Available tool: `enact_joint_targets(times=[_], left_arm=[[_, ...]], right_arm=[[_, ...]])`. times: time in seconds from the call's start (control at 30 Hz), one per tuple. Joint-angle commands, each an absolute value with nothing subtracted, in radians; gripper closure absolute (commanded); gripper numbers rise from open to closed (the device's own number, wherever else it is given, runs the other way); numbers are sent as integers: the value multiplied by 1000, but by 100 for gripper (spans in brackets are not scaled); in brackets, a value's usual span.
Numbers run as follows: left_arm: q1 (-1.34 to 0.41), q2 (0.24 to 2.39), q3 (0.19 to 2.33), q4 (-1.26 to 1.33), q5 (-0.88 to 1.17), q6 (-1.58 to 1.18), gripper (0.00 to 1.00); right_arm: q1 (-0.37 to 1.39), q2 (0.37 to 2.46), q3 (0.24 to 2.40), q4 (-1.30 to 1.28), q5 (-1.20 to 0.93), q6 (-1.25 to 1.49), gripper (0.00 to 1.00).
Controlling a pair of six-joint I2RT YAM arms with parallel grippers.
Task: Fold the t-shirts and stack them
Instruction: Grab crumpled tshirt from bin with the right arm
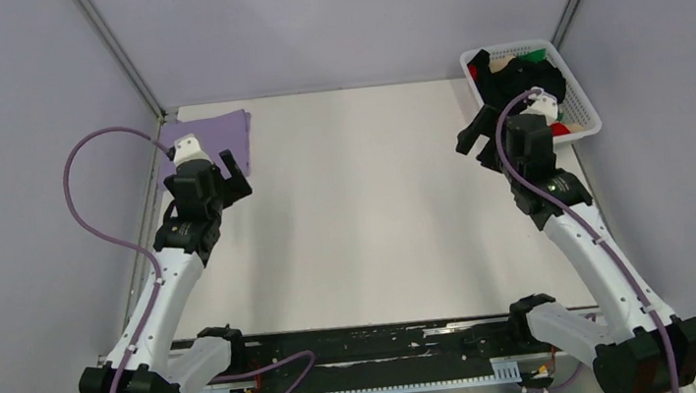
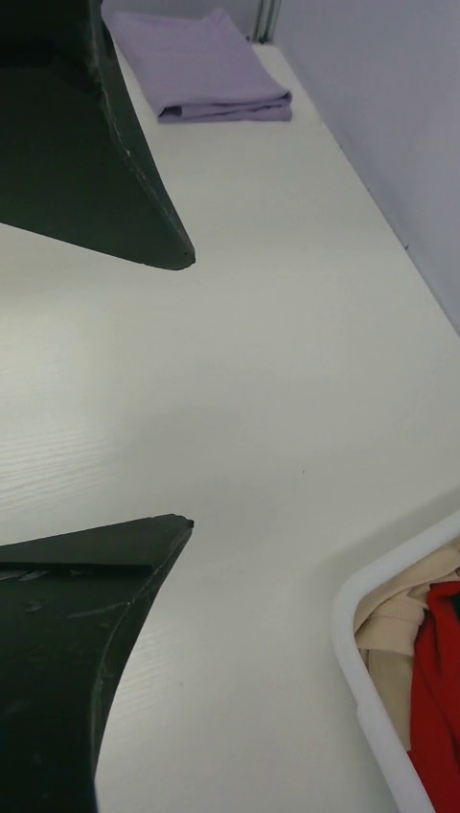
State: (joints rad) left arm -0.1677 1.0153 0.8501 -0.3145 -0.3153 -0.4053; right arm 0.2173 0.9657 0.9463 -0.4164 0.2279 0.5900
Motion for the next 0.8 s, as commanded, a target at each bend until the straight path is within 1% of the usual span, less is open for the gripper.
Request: enact_joint_targets(times=[0.0,0.07,0.13,0.2,0.23,0.37,0.43,0.6,0.77], left_arm=[[-166,1007,886,-301,-343,-403,0],[-166,1012,889,-300,-353,-402,0],[-166,1019,895,-311,-382,-401,0],[-166,1028,896,-310,-394,-397,0],[-166,1032,895,-308,-392,-396,0],[-166,1034,886,-286,-381,-393,0],[-166,1033,883,-280,-380,-393,0],[-166,1033,856,-234,-371,-402,0],[-166,1041,857,-230,-382,-404,0]], right_arm=[[219,1052,1071,-419,242,444,0],[192,1115,1129,-420,237,447,0],[99,1188,1195,-418,98,456,0],[-31,1279,1275,-411,-67,464,0],[-69,1324,1313,-406,-75,455,0],[-148,1543,1463,-344,58,384,0],[-177,1659,1564,-333,42,350,0],[-224,1951,1815,-355,17,350,7],[-232,2149,2000,-379,43,348,13]])
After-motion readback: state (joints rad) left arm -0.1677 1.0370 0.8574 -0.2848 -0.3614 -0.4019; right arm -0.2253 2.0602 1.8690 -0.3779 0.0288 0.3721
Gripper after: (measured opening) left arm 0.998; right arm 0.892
